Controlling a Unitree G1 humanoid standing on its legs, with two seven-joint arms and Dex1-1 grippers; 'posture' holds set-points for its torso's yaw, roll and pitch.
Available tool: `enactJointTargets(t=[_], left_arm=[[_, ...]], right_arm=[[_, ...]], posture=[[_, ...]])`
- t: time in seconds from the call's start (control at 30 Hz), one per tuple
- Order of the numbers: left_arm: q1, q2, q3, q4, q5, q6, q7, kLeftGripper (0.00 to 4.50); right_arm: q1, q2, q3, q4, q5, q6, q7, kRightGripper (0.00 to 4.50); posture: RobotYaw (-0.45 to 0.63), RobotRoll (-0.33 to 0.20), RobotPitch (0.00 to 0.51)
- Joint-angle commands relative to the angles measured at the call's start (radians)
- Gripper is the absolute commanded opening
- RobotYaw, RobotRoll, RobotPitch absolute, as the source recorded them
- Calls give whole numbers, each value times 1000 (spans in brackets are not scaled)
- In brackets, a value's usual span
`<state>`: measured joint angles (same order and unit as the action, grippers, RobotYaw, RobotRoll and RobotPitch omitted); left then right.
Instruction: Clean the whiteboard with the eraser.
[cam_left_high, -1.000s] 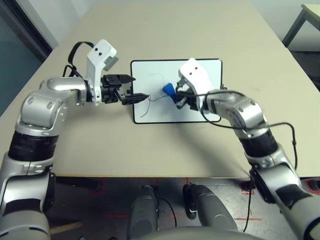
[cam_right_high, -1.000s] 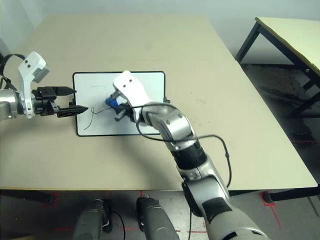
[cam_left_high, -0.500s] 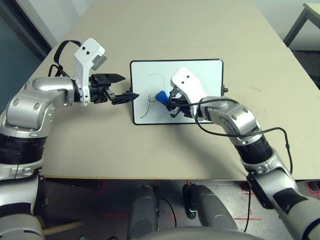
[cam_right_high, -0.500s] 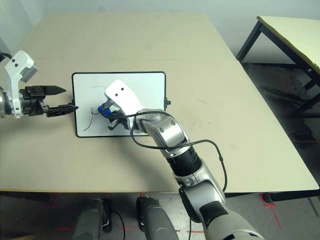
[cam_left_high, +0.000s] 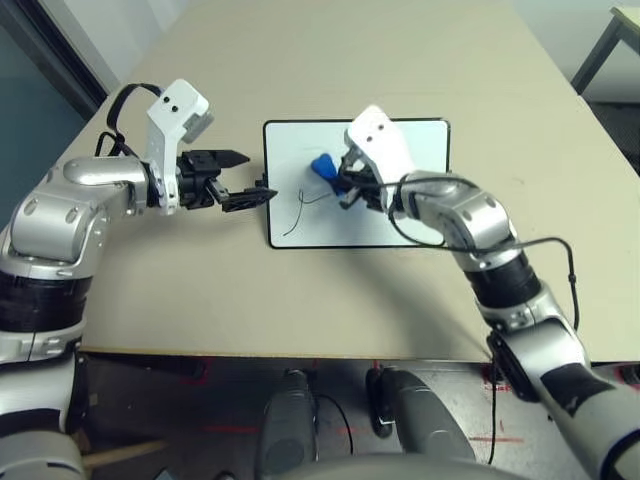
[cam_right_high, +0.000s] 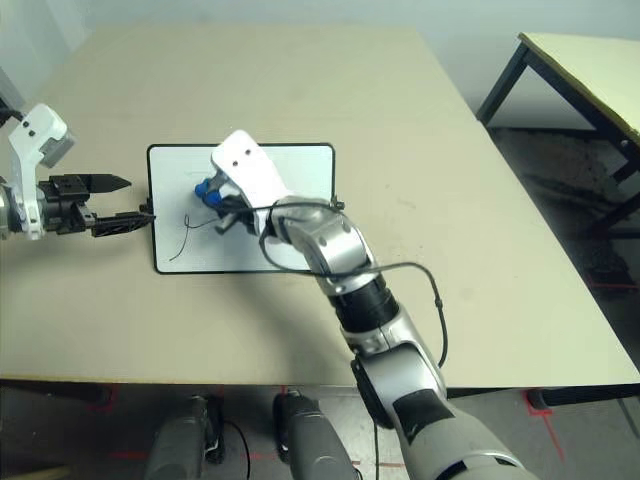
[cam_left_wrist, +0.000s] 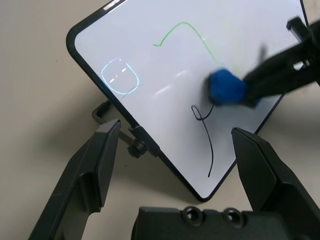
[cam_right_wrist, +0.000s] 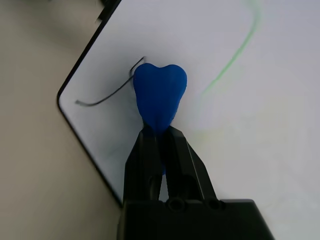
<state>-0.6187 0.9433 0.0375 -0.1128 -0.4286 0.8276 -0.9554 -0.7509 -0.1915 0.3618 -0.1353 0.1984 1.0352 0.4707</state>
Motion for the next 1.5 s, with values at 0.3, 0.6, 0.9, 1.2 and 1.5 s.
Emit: enactJointTargets(t=[0.3, 0.6, 0.9, 1.2, 1.5], left_arm=[[14, 4, 1, -10, -5, 9, -9, 4500], [5, 28, 16, 35, 15, -12, -9, 4500], [-14, 40, 13, 70, 31, -34, -20, 4500], [-1, 36, 20, 49, 24, -21, -19, 4500], [-4, 33, 20, 54, 28, -24, -20, 4500]], right_arm=[[-238, 31, -100, 368, -56, -229, -26, 42], [-64, 30, 13, 68, -22, -42, 21, 24], [-169, 52, -27, 219, -59, -128, 16, 23], [-241, 89, -64, 340, -69, -218, 1, 17], [-47, 51, 32, 28, -41, -27, 30, 15]], posture=[[-65, 0, 187], [-68, 0, 191], [-65, 0, 190], [-55, 0, 193], [-64, 0, 190]])
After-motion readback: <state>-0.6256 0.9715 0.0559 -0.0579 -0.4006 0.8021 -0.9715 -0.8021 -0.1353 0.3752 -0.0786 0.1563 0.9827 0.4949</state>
